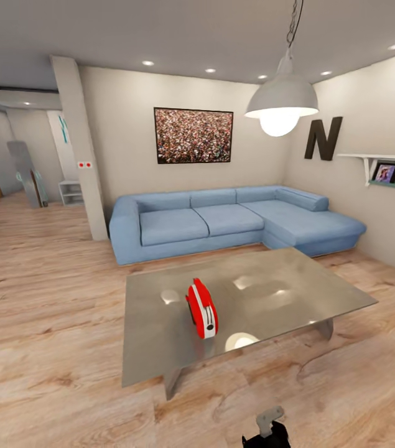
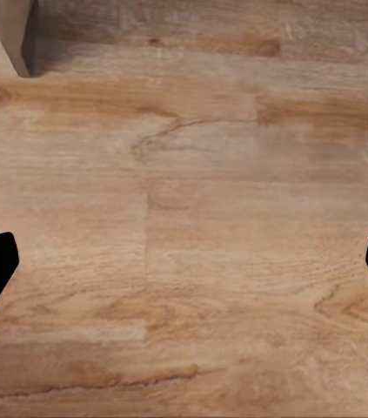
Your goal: Turn on the radio receiver that's on the table in the living room.
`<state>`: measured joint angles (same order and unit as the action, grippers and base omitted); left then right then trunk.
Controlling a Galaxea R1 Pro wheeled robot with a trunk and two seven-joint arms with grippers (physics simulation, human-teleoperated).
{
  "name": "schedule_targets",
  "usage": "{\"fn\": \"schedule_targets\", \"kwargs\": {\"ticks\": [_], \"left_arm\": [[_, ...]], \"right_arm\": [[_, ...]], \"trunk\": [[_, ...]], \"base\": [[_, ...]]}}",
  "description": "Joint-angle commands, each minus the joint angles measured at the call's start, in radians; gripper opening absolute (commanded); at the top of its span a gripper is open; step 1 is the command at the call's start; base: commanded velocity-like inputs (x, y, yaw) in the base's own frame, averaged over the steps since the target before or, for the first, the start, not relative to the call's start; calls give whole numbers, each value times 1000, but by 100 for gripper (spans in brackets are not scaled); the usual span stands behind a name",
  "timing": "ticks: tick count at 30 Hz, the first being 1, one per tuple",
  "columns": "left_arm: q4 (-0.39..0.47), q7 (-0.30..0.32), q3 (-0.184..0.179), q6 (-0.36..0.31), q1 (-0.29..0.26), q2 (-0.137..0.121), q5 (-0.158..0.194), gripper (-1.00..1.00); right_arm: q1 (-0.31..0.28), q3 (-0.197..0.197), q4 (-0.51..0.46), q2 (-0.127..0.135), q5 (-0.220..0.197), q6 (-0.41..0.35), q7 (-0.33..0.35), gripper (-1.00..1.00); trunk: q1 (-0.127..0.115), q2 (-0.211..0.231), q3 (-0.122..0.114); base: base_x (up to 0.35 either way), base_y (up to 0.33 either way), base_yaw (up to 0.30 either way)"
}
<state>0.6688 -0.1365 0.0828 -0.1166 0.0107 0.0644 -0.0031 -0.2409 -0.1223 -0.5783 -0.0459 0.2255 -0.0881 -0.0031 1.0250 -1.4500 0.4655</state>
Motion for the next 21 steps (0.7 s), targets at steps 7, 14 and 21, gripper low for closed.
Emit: {"fn": "schedule_targets", "kwargs": {"ticks": [7,14,21], "left_arm": [[0,0,0,0,0,0,0,100],[0,0,0,1,0,0,0,100],[0,0,0,1,0,-1,0,100]], "right_arm": [[-1,1,-245,-2,0,-231,5,100],[-16,1,-377,-2,-4,-300,6,100],[-129,4,-396,-1,-11,-444,8,100]], "trunk": [[0,0,0],[0,0,0],[0,0,0]], "base": [[0,0,300],[0,0,220],[0,0,12]]}}
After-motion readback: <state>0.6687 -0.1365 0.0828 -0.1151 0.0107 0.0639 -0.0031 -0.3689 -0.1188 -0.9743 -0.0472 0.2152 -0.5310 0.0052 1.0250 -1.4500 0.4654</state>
